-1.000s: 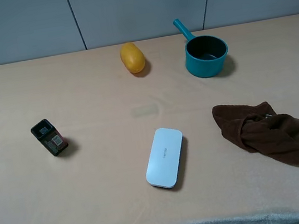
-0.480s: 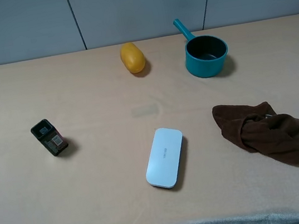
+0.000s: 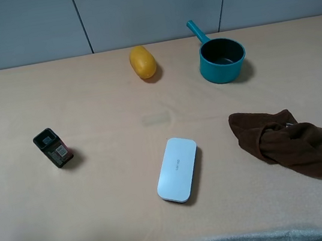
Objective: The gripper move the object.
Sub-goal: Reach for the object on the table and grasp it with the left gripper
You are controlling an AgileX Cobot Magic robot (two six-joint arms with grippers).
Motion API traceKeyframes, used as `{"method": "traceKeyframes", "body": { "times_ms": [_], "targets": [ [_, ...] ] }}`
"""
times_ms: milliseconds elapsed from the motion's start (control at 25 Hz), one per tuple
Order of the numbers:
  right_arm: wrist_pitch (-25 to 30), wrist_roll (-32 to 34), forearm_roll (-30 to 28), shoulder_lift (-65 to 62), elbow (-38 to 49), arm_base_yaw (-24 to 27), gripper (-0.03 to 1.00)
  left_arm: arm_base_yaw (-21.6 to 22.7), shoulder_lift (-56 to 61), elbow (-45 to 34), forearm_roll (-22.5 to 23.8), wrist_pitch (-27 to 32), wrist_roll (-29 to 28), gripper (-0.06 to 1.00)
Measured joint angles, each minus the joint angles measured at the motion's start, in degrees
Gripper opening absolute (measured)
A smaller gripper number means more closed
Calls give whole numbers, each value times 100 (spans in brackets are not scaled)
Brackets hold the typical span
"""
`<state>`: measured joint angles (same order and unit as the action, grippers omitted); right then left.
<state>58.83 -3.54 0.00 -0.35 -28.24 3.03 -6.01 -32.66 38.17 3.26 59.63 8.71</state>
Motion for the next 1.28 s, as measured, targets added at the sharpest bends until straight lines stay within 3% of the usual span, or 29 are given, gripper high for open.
{"method": "traceKeyframes", "body": {
  "times_ms": [280,720,1280],
  "targets": [
    [0,0,0,0,0,0,69,-12,-844,121,-158,-231,150,98],
    [0,0,0,0,0,0,69,-592,-2257,125,30,-785,191,98],
    [0,0,0,0,0,0,69,-598,-3825,132,-83,-1719,536,98]
  ]
}}
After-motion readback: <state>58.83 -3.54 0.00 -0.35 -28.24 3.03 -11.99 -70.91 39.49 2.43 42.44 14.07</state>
